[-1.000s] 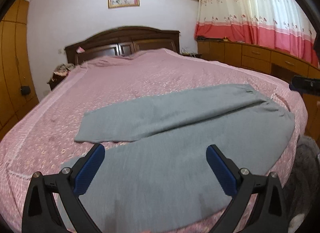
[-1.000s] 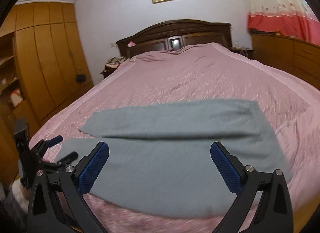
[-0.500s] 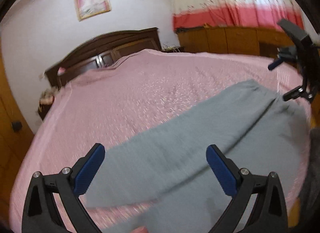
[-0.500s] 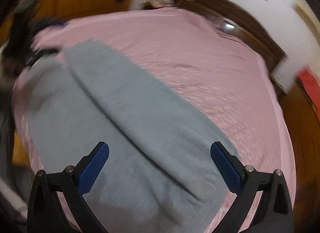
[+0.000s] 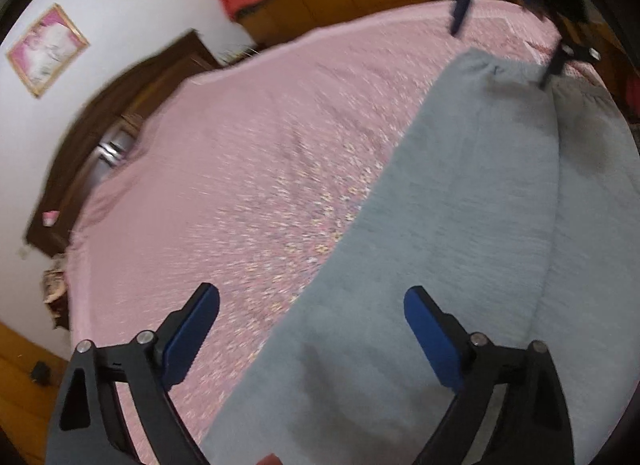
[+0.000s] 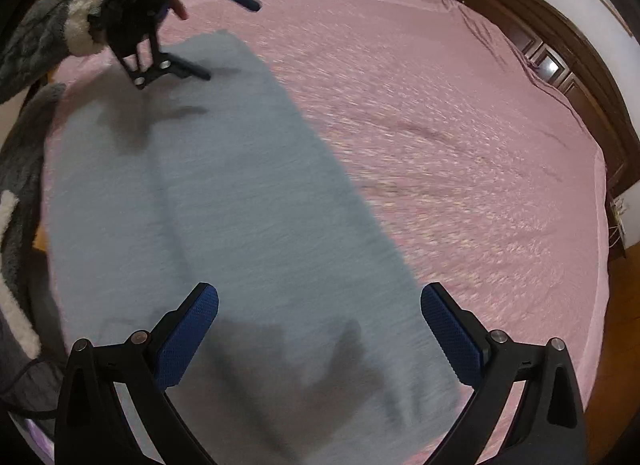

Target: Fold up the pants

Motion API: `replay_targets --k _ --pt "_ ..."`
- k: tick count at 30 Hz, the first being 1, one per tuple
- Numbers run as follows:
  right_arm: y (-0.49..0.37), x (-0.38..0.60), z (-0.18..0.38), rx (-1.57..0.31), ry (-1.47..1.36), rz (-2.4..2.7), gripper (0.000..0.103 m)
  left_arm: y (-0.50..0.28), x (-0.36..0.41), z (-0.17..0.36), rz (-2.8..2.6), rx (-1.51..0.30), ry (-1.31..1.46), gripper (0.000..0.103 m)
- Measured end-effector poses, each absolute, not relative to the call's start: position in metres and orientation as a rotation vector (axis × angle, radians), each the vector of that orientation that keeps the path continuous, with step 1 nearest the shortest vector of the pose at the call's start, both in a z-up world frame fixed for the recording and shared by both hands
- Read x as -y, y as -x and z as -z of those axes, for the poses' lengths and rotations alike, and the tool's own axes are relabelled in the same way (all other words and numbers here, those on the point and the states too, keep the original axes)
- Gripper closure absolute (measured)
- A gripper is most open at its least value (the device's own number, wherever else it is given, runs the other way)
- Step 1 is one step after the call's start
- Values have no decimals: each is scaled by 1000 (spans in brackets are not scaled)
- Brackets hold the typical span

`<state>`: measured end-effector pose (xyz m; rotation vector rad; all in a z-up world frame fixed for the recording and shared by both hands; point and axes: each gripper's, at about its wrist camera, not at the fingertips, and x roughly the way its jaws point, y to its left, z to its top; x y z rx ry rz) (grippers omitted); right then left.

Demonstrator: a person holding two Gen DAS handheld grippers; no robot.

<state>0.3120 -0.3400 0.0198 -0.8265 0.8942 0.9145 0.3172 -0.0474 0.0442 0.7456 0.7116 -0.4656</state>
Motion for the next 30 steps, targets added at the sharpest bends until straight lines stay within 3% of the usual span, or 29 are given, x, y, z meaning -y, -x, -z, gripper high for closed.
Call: replay_targets --k 6,8,10,15,17,18,19,21,23,25,30 --pt "-369 312 6 -1005 873 -919 4 -362 63 -8 499 -729 -888 12" --pt "-381 304 16 -1057 877 -944 7 -378 62 3 541 -782 -863 13" --pt "-390 296 27 -1101 903 -985 17 -387 60 12 584 -821 -859 13" --pt "-413 290 47 -1156 953 -1012 20 -414 48 27 675 -953 -746 13" --pt "-416 290 52 -1228 906 -1049 35 -424 42 30 702 -1029 -660 24" --pt "-412 290 51 -1219 906 -1080 65 -423 41 29 749 -1055 -633 51" --pt "-402 289 50 -1191 931 -1119 82 -418 43 26 787 -1044 -638 78" --pt "-399 288 52 -1205 952 -1110 84 -411 47 23 790 -1035 -682 99" --pt "-400 289 49 -1211 943 -1092 86 -404 53 21 779 -1025 -727 100" --pt "-396 289 41 -1183 964 -1054 96 -395 58 14 764 -998 -762 100" --pt "-352 287 9 -984 1108 -947 97 -359 65 -23 695 -927 -815 100"
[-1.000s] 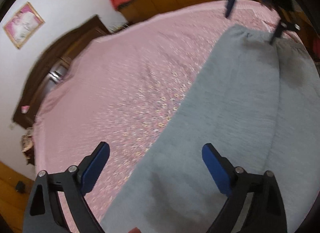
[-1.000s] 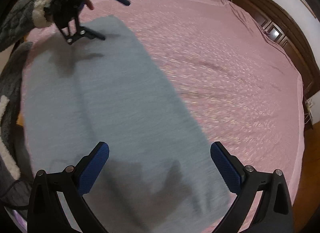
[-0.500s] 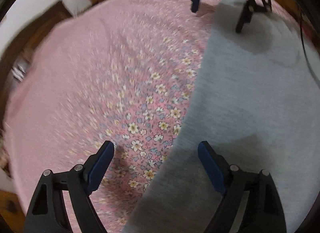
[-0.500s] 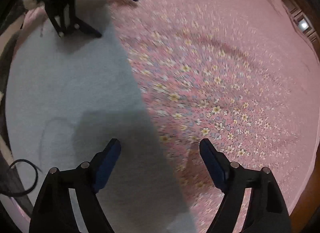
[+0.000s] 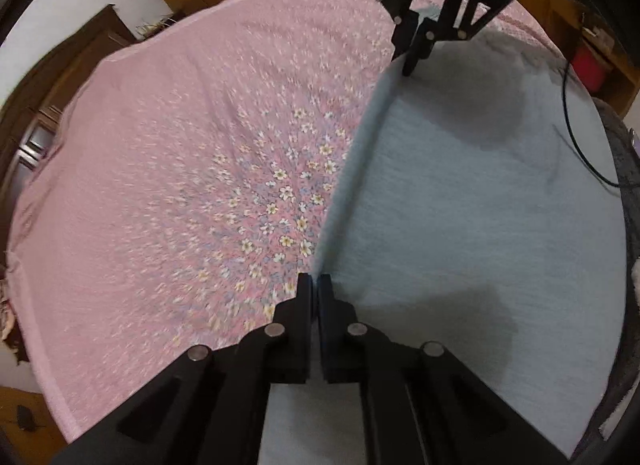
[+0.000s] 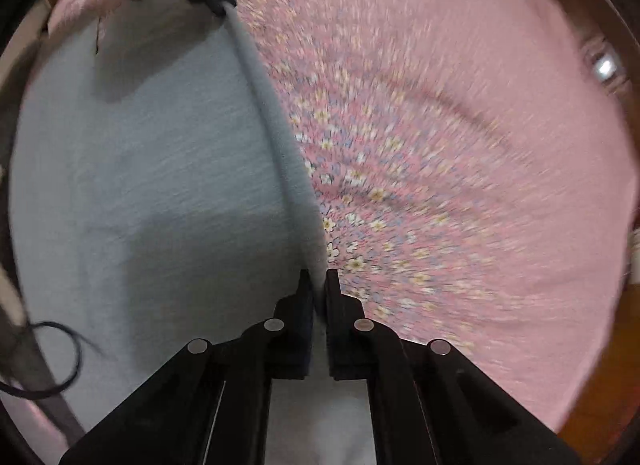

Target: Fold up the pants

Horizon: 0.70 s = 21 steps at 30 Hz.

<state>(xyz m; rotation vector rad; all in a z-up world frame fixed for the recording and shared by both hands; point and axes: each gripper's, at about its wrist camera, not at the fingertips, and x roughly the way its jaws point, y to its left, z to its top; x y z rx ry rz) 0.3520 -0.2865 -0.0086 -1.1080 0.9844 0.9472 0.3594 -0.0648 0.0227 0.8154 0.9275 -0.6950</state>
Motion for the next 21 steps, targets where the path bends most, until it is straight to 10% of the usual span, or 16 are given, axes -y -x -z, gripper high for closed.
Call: replay_targets --k 21 --pt "-128 341 48 -354 1534 -628 97 -106 113 -37 475 -652 -971 101"
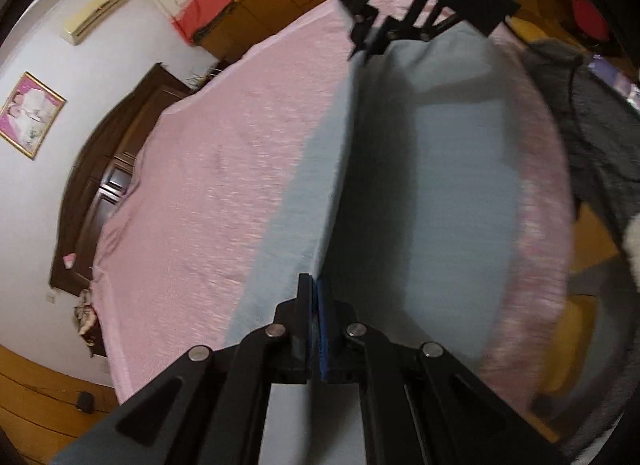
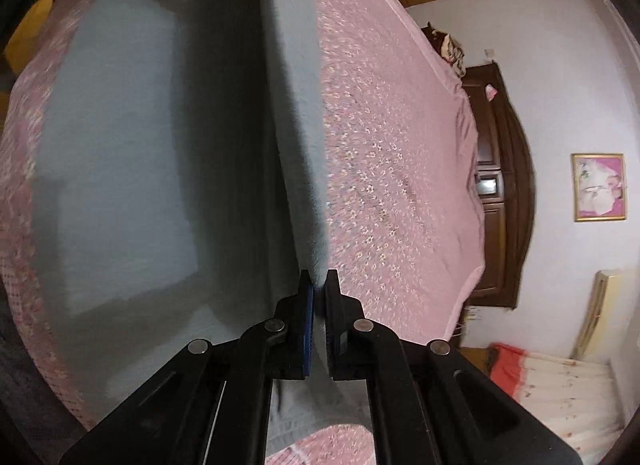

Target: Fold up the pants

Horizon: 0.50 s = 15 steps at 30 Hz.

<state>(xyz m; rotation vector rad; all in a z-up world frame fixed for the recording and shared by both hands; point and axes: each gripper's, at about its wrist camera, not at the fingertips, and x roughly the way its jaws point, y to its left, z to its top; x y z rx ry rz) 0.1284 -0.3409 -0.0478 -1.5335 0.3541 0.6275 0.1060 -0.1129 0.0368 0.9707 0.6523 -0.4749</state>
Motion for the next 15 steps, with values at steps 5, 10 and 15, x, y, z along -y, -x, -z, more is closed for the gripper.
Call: replay_targets --k 5,10,15 --pt "-105 342 62 -354 1527 -627 98 -80 113 -23 471 -659 -961 101" --pt "-89 337 78 -307 1554 -607 98 -67 114 -4 442 -652 -1002 101" --pt "-77 336 95 -282 1571 -598 98 -55 113 17 430 -663 -1026 101"
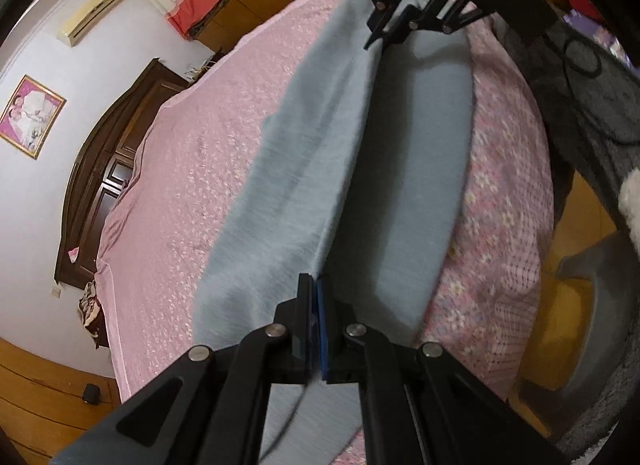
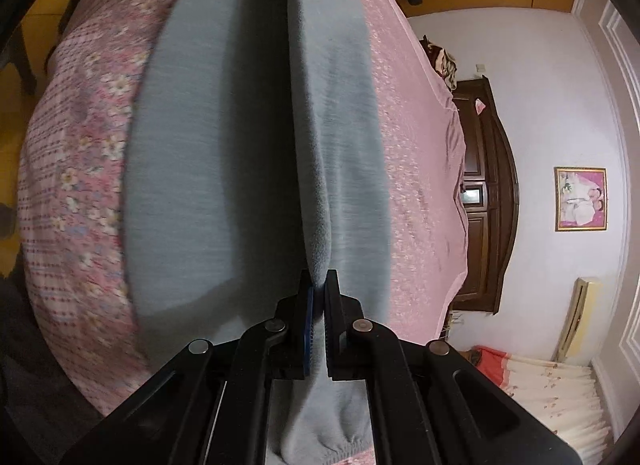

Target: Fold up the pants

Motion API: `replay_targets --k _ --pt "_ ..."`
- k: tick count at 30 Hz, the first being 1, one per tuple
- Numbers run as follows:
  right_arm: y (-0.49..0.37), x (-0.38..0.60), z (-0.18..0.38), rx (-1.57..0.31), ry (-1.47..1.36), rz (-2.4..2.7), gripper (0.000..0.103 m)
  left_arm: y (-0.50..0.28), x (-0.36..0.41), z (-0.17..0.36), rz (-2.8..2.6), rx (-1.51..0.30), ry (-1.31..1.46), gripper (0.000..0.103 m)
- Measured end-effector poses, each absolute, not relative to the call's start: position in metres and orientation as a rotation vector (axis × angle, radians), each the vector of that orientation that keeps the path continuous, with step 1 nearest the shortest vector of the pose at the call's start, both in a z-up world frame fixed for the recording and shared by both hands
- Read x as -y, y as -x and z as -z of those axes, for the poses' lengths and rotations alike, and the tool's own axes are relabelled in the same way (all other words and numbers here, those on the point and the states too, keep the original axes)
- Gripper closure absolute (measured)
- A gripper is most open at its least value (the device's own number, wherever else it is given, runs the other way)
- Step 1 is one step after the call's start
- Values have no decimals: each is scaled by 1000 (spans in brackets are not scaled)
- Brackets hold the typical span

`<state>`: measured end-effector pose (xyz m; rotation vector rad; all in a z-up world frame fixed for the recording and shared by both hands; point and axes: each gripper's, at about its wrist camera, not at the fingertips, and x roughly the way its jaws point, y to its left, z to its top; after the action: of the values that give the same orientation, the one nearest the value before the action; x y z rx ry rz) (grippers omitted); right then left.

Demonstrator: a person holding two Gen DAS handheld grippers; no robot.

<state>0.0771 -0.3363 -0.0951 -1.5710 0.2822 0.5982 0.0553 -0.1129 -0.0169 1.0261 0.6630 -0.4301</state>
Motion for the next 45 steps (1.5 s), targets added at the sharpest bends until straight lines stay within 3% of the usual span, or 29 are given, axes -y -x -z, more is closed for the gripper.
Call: replay_targets --k 9,18,32,45 --pt "-44 357 150 -5 1803 -482 98 -39 116 56 436 -684 -1090 101" --pt "-31 343 123 -28 1743 -486 99 -28 107 49 443 -650 -1085 101" --pt "-7 347 125 -40 1812 -529 99 -8 105 51 452 -647 -1161 101" --pt "5 356 165 -77 1854 -550 99 -9 112 76 437 -660 -1193 101"
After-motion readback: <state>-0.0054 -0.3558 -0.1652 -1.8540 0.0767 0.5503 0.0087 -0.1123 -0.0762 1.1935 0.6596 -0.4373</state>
